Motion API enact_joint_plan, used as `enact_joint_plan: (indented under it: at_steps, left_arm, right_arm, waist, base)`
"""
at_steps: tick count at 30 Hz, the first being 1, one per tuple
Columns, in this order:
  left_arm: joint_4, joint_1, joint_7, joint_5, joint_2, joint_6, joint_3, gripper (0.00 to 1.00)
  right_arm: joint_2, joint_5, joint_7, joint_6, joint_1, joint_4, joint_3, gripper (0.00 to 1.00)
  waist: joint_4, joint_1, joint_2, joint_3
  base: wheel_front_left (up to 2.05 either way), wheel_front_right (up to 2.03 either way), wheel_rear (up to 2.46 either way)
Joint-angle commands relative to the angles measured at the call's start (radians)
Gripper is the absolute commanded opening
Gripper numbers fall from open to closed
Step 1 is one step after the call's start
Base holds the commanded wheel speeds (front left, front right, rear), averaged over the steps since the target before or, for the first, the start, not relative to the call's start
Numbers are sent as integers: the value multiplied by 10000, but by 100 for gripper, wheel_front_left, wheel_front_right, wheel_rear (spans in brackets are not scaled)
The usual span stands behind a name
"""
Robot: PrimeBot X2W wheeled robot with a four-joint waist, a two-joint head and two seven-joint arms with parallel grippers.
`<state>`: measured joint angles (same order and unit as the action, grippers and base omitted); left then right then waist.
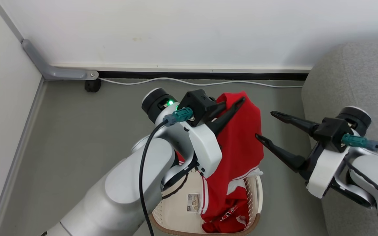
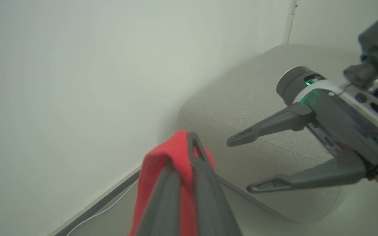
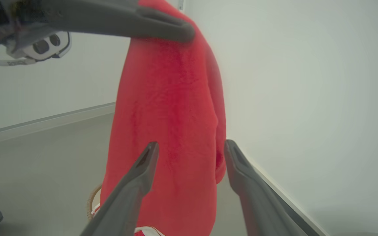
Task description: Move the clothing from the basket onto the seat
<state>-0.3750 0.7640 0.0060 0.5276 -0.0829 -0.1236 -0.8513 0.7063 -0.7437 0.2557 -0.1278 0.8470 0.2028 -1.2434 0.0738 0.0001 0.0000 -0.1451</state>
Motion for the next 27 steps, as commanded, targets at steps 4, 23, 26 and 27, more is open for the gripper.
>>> enact_joint_plan:
  at_steps: [4, 23, 26, 27]
  left_arm:
    - [427, 662, 34, 573, -132, -68, -47, 0]
    - [61, 1239, -565, 1506, -17, -70, -1195, 0]
    - [-75, 1235, -685, 1601, 1, -70, -1293, 0]
    - [-112, 1235, -742, 1626, 5, -70, -1306, 0]
  right_arm:
    - [226, -228, 61, -29, 376, 102, -197, 100]
    - [-885, -107, -707, -29, -911, 558, -367, 0]
    - [-910, -250, -479, -29, -951, 637, -367, 0]
    - [-903, -332, -361, -29, -920, 676, -367, 0]
  waist:
    - [201, -1, 0, -78]
    - [839, -1, 0, -39]
    - [813, -1, 0, -29]
    - [790, -1, 0, -38]
  base:
    - [0, 0, 0]
    - [0, 0, 0]
    - [0, 0, 0]
    - [0, 0, 0]
